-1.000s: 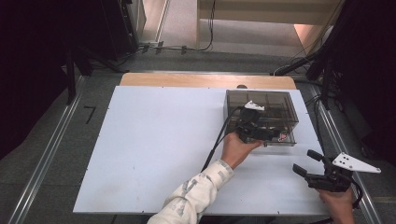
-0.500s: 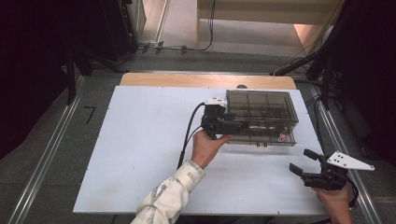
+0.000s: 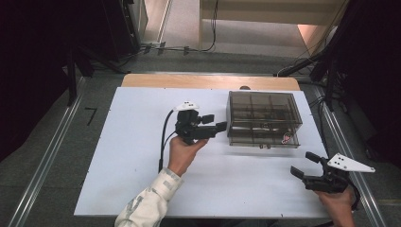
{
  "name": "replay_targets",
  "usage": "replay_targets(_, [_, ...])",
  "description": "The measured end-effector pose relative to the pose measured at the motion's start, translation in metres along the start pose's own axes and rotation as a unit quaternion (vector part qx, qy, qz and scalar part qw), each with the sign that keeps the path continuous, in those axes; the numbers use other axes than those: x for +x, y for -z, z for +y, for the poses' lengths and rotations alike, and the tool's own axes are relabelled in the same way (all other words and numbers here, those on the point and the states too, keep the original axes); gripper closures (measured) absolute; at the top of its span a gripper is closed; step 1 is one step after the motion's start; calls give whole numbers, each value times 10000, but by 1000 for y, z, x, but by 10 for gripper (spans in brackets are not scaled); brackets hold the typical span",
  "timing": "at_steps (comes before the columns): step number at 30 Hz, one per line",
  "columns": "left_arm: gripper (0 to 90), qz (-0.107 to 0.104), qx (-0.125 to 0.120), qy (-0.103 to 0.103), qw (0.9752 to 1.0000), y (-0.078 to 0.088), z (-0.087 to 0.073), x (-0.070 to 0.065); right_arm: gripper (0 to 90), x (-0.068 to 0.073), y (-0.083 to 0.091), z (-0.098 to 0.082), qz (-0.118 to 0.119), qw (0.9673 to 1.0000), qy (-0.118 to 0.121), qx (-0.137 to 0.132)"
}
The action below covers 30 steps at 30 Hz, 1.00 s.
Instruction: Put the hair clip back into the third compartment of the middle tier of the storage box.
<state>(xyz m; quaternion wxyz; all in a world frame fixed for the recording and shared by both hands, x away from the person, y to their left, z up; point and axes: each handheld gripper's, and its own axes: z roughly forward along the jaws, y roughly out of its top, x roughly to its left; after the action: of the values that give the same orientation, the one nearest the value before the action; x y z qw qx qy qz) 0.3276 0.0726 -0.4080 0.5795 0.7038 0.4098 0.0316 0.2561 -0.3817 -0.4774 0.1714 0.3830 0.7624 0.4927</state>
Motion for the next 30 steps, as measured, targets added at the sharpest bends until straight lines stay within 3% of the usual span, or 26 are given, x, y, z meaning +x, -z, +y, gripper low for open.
replay_targets(16, [338, 324, -454, 118, 9984, 78, -31, 47, 82, 4, -9, 2, -6, 9999, 58, 127])
replay_targets(30, [338, 627, -835, 55, 9945, 135, -57, 74, 82, 3, -9, 2, -10, 9999, 81, 113])
